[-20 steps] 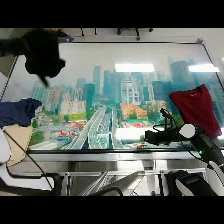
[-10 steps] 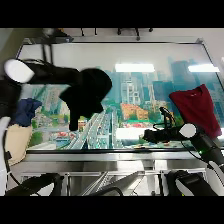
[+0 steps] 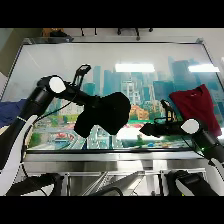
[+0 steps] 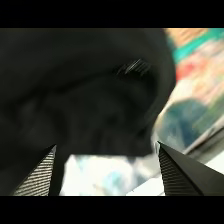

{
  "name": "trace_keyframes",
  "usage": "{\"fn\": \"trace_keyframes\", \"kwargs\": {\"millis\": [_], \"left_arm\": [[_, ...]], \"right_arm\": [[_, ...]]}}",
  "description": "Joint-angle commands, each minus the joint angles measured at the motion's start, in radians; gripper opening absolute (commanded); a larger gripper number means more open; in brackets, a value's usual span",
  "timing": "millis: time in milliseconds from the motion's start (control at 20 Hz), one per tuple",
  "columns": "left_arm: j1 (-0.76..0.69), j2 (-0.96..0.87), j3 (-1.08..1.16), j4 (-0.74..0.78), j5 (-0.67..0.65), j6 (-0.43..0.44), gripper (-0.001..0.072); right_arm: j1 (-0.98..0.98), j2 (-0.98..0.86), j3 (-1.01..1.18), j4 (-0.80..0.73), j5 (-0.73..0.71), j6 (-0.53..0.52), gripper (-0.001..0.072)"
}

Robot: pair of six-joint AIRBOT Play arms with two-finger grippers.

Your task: Fold the shirts.

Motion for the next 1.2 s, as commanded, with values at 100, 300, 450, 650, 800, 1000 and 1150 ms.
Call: {"fn": "trace_keyframes", "kwargs": {"millis": [100,300,450,650,800,1000,1150], "left_arm": [[0.213,0.119,-0.274,-0.012,0.004,-0.004,0.0698],[0.225,0.125,-0.467,-0.026,0.182,0.008,0.0698],[0.205,0.066,-0.481,-0.035,0.274,0.014,0.0697],[0.205,-0.026,-0.455,-0.035,0.345,0.014,0.0697],[0.192,-0.096,-0.399,-0.034,0.340,0.015,0.0697],[0.201,-0.165,-0.306,-0.029,0.206,0.093,0.0013],[0.215,-0.164,-0.242,-0.026,0.153,0.095,0.0010]], "right_arm": [[0.001,-0.169,0.031,0.147,-0.107,-0.184,0.0523],[0.001,-0.360,0.042,0.520,-0.218,-0.579,0.0521],[0.001,-0.496,0.066,0.719,-0.217,-0.806,0.0519],[0.001,-0.618,0.099,0.922,-0.203,-1.022,0.0515],[0.001,-0.641,0.111,1.011,-0.171,-1.092,0.0339],[0.001,-0.641,0.110,1.029,-0.164,-1.099,0.0018],[0.000,-0.635,0.111,1.029,-0.148,-1.098,0.0017]]}}
